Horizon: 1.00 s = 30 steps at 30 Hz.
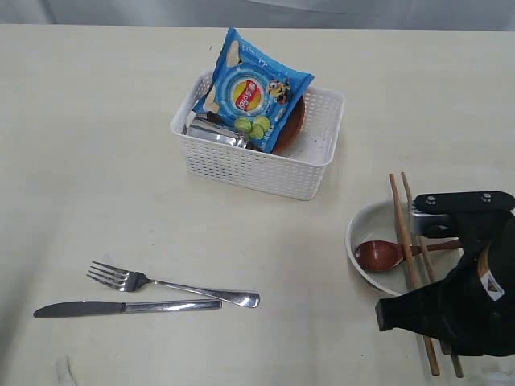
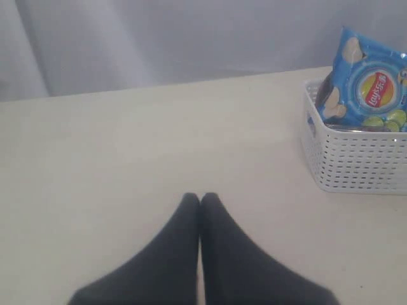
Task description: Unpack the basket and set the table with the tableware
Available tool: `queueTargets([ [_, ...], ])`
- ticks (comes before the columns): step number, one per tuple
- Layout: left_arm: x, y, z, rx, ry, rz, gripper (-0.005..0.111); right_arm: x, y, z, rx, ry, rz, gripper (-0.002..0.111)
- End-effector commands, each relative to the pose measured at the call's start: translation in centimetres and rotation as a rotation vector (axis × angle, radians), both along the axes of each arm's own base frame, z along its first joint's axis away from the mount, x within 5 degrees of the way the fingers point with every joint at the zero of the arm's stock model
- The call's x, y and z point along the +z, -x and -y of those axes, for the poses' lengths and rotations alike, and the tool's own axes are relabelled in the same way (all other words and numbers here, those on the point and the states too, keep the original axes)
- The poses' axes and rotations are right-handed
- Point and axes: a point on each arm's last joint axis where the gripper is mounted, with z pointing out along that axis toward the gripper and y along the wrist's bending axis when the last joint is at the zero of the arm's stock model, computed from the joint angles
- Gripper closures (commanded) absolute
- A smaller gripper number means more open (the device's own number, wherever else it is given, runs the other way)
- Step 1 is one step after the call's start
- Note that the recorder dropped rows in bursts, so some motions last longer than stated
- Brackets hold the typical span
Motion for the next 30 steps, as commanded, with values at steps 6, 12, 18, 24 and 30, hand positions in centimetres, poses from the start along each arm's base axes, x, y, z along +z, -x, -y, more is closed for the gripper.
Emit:
queueTargets([
  [6,-0.03,0.02,0.03,-0.005,0.004,0.004,0.107,-0.90,-0.59,-0.41,0.009,0.014,-0.010,0.109],
  [12,-0.03,0.02,0.03,-0.005,0.004,0.004,0.107,-0.90,-0.80,-0.51,0.017,0.003,0.012,0.109],
  [18,-0.03,0.02,0.03,-0.005,0.004,0.004,0.107,-0.90,-0.79,-0.50,0.017,0.004,0.011,0.109],
  [24,-0.03,0.02,0.03,-0.005,0.004,0.004,0.107,-0.90,-0.79,-0.52,0.022,0.001,0.011,0.109],
  [30,-0.03,0.02,0.03,-0.005,0.004,0.004,0.107,-0.90,-0.79,-0.50,-0.001,0.003,0.012,0.109],
])
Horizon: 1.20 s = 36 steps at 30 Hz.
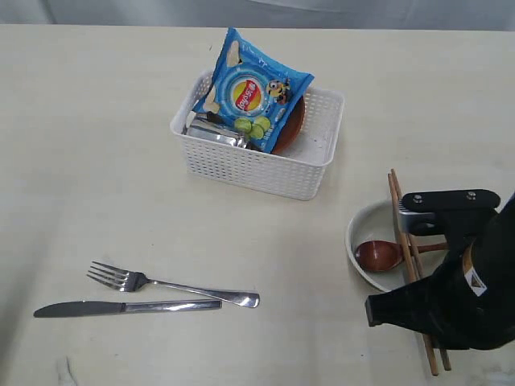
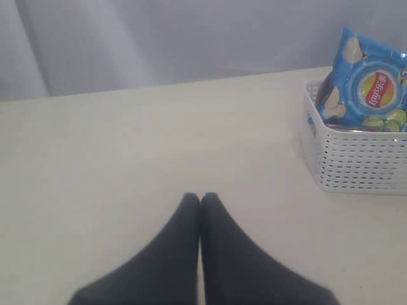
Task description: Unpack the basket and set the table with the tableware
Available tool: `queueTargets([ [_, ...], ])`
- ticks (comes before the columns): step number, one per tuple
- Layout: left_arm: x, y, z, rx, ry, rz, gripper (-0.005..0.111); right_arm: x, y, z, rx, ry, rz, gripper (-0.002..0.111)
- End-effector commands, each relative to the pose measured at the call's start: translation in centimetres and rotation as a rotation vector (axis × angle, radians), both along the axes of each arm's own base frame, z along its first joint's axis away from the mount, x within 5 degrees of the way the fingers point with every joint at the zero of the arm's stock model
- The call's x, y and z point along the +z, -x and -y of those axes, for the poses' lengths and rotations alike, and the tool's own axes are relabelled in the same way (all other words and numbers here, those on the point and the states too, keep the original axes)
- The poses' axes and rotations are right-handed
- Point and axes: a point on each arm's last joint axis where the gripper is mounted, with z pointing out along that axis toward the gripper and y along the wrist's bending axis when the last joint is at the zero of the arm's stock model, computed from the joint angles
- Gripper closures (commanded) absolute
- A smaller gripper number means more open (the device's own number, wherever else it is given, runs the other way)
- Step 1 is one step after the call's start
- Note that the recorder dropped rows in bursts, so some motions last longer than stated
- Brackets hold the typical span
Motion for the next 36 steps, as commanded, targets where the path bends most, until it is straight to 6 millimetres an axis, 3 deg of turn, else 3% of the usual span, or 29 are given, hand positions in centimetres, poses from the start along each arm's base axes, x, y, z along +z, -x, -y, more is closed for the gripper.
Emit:
queueTargets([
  [1,-0.03,0.02,0.03,-0.005,0.004,0.004,0.107,-0.07,-0.19,0.21,-0.025,0.016,0.010,0.109],
  [24,-0.03,0.02,0.03,-0.005,0.004,0.004,0.107,-0.09,-0.05,0.45,-0.007,0.041,-0.005,0.108],
  [26,-0.03,0.02,0.03,-0.005,0.004,0.004,0.107,-0.09,-0.05,0.45,-0.007,0.041,-0.005,0.104],
  [32,-0.03,0.02,0.03,-0.005,0.004,0.004,0.107,-0.07,0.08,0.69,-0.004,0.068,-0.019,0.072],
  [36,-0.03,0.02,0.03,-0.005,0.004,0.004,0.107,0.09,0.10,0.90,0.005,0.087,-0.017,0.071],
])
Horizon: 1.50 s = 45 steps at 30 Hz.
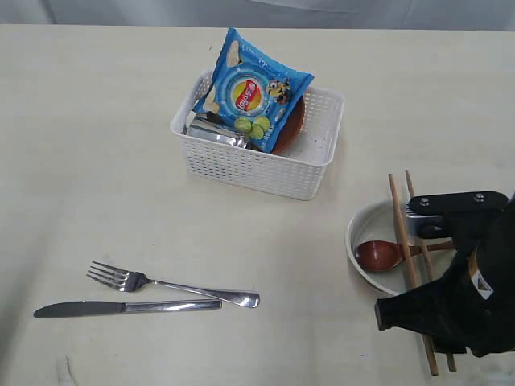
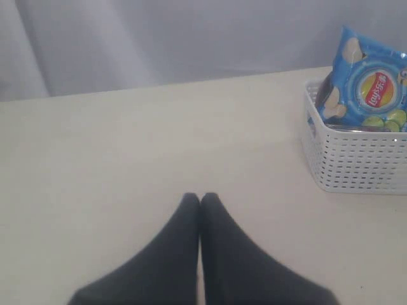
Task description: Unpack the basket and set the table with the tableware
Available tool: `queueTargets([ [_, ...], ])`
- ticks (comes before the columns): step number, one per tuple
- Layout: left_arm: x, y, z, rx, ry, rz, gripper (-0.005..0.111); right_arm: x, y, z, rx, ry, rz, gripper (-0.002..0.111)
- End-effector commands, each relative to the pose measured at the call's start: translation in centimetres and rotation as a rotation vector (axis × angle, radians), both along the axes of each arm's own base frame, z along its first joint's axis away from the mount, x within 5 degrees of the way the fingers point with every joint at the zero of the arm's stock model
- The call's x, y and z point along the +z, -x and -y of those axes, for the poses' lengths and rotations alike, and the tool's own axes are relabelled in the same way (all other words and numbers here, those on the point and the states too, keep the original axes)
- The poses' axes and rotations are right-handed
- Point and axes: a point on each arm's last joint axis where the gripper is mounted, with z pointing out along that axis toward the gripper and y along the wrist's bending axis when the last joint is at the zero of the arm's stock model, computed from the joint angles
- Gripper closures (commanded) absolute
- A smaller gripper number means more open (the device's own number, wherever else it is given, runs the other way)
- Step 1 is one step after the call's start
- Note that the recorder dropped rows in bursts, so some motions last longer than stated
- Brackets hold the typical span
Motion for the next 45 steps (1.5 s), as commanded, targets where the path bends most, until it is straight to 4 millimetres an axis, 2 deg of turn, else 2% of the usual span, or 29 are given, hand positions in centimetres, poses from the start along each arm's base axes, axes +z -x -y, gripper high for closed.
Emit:
queueTargets([
  [1,0.0,0.0,0.0,-0.005,0.004,0.004,0.107,0.1,0.0,0.5,0.020,0.037,-0.001,0.071],
  [6,0.0,0.0,0.0,-0.005,0.004,0.004,0.107,1.5,0.0,0.7,0.038,0.015,0.042,0.071],
  [8,0.0,0.0,0.0,-0.005,0.004,0.004,0.107,2.8,-0.1,0.6,0.068,-0.003,0.063,0.071],
  [11,0.0,0.0,0.0,-0.005,0.004,0.004,0.107,5.8,-0.8,0.0,0.134,-0.074,0.142,0.071],
  [15,0.0,0.0,0.0,-0.005,0.004,0.004,0.107,10.1,-1.3,-2.2,0.269,-0.256,0.221,0.071],
  [18,0.0,0.0,0.0,-0.005,0.004,0.004,0.107,11.4,-1.3,-5.1,0.354,-0.378,0.209,0.071],
  [20,0.0,0.0,0.0,-0.005,0.004,0.004,0.107,10.9,-1.7,-6.8,0.387,-0.366,0.174,0.071],
  [23,0.0,0.0,0.0,-0.005,0.004,0.004,0.107,8.3,-2.5,-10.2,0.490,-0.287,0.080,0.071],
  [24,0.0,0.0,0.0,-0.005,0.004,0.004,0.107,6.8,-2.9,-12.5,0.580,-0.254,0.040,0.071],
  [25,0.0,0.0,0.0,-0.005,0.004,0.004,0.107,6.2,-3.1,-13.9,0.626,-0.249,0.035,0.071],
  [26,0.0,0.0,0.0,-0.005,0.004,0.004,0.107,5.2,-3.5,-16.6,0.709,-0.259,0.049,0.071],
  [27,0.0,0.0,0.0,-0.005,0.004,0.004,0.107,4.8,-3.7,-17.9,0.742,-0.270,0.063,0.071],
  [28,0.0,0.0,0.0,-0.005,0.004,0.004,0.107,4.4,-4.0,-20.1,0.793,-0.288,0.086,0.071],
  [29,0.0,0.0,0.0,-0.005,0.004,0.004,0.107,4.0,-4.1,-21.1,0.818,-0.289,0.088,0.071],
  [35,0.0,0.0,0.0,-0.005,0.004,0.004,0.107,0.6,-5.7,-25.1,0.918,-0.245,0.029,0.071],
  [38,0.0,0.0,0.0,-0.005,0.004,0.004,0.107,-0.5,-5.0,-26.8,1.027,-0.297,-0.007,0.071],
  [45,0.0,0.0,0.0,-0.005,0.004,0.004,0.107,-3.4,-5.4,-27.4,1.090,-0.222,0.008,0.071],
])
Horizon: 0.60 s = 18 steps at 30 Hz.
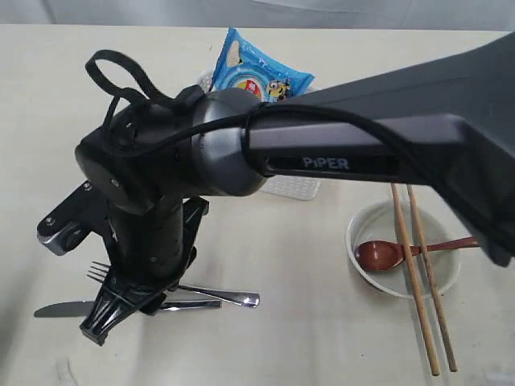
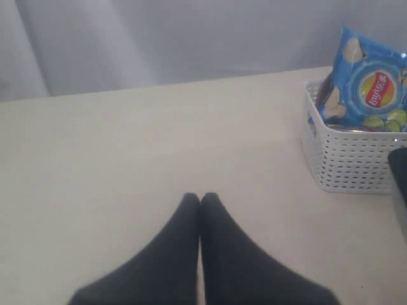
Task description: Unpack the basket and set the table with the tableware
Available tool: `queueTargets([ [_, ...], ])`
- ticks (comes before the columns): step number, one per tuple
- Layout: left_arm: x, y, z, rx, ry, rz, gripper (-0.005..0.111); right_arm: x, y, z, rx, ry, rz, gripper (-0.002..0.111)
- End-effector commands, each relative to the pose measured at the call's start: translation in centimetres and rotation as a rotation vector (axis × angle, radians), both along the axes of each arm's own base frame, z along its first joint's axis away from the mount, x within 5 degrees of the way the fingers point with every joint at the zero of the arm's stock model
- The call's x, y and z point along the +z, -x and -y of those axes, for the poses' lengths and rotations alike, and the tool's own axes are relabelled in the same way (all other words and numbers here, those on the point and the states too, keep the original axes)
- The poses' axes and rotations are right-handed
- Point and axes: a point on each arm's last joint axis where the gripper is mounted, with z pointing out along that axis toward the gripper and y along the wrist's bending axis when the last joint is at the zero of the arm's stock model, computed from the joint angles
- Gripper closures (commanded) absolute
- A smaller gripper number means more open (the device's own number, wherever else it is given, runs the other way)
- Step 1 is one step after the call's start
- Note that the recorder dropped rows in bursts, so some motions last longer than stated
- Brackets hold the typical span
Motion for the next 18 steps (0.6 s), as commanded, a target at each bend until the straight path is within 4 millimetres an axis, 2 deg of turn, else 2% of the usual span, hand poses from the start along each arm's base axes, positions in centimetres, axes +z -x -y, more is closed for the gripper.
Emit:
queueTargets([
  [1,0.0,0.0,0.0,-0.005,0.004,0.004,0.107,-0.6,-0.6,-0.2,0.022,-0.007,0.041,0.071],
  [9,0.0,0.0,0.0,-0.005,0.004,0.004,0.107,-0.7,-1.4,-0.4,0.071,-0.019,0.135,0.071],
  [18,0.0,0.0,0.0,-0.005,0.004,0.004,0.107,-2.9,-0.9,-0.5,0.127,0.042,0.109,0.071],
])
